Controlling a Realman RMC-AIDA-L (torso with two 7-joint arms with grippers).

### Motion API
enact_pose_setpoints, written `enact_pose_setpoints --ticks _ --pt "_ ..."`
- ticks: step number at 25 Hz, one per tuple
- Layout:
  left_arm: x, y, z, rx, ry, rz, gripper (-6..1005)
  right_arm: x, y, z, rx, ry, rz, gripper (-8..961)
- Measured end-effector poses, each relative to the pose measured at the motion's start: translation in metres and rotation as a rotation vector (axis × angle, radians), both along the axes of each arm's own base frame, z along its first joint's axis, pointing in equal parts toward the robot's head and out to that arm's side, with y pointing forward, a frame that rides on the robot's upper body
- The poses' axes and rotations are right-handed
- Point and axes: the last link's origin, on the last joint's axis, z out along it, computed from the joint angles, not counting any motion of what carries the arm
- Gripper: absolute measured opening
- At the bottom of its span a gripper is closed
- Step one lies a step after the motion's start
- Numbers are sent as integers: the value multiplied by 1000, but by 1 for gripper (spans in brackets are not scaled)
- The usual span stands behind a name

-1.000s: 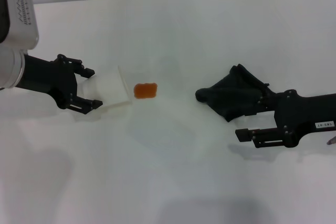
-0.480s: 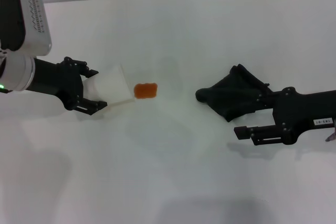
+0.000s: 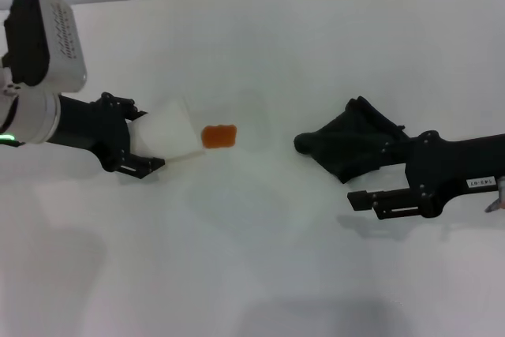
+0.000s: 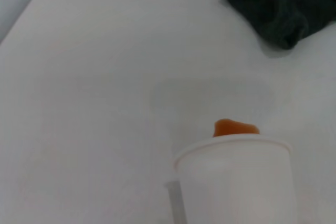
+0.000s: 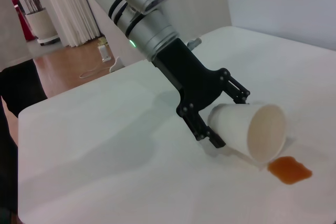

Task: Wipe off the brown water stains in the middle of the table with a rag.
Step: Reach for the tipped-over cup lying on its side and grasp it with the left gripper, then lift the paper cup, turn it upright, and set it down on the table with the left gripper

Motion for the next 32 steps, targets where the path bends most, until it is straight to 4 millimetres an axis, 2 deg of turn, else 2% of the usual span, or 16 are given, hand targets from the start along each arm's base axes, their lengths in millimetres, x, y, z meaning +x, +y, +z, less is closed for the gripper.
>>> enact_pose_setpoints --ticks 10,15,19,25,32 --pt "0 0 -2 4 3 -2 748 0 0 -2 -7 0 -2 634" --pt "6 2 -1 9 -33 0 723 1 0 -2 -7 -1 -3 634" --pt "11 2 10 22 -96 7 710 1 0 -2 -7 -3 -2 634" --pt "14 1 41 107 -253 22 702 -1 1 -1 -8 -5 10 634" --pt "16 -9 44 112 -375 41 701 -4 2 -2 -10 -8 31 634"
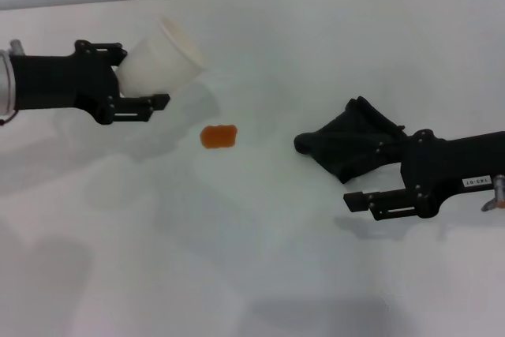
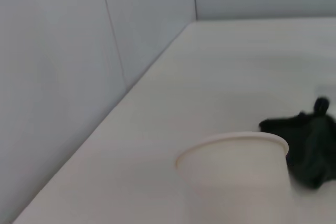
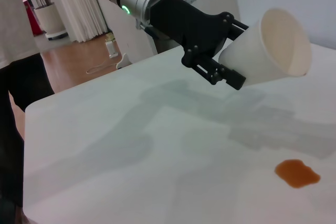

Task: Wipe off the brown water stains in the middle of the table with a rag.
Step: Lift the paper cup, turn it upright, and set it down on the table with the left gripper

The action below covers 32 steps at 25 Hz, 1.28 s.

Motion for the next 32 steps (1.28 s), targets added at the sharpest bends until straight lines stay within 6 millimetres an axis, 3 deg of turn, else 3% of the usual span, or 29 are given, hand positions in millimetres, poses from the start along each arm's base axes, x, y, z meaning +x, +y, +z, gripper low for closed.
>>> enact_pose_setpoints --ticks 9,22,32 --pt "6 -29 -13 -96 -206 -18 704 -3 3 1 -1 -9 21 634" --pt "-24 -76 -44 -126 -303 -61 707 -15 11 0 -26 -28 75 633" --pt "-48 -90 -62 -93 -269 24 710 -22 15 1 -44 -36 99 633"
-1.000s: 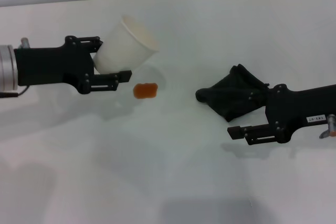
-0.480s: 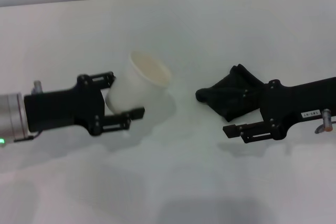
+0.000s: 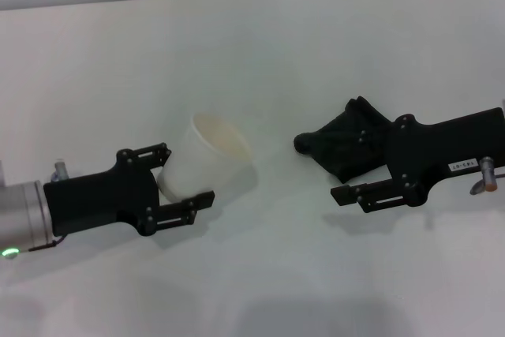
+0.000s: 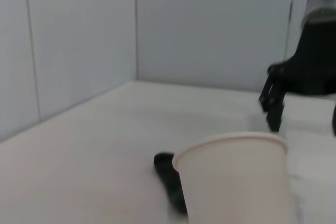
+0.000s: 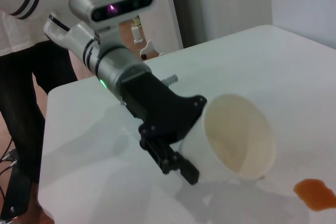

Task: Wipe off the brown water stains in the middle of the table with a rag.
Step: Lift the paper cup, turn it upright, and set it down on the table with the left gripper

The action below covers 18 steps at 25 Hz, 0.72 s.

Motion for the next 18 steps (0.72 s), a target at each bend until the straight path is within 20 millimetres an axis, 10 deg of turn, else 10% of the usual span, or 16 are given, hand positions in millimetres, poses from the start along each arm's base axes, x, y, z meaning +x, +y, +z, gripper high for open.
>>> enact_pose_setpoints --ticks 18 --pt "-3 4 -28 23 93 4 715 0 -1 0 -5 -3 5 633"
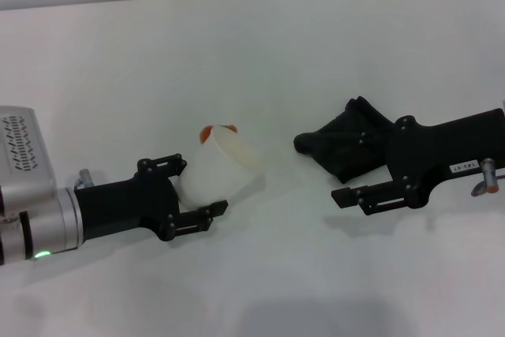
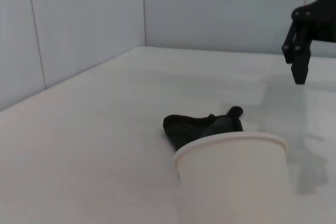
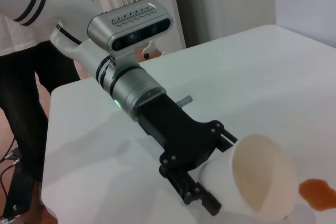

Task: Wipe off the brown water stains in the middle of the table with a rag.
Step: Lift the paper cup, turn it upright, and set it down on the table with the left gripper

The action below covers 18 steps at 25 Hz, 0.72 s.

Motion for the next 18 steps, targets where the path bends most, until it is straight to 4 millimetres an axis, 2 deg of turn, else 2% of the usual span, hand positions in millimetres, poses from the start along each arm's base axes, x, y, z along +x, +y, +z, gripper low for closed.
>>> enact_pose_setpoints --ticks 6,18 --pt "0 -5 -7 -13 4 -12 717 0 1 -1 -1 -5 3 633" --pt "-11 -14 -5 -2 14 10 720 0 2 -1 2 -5 0 633"
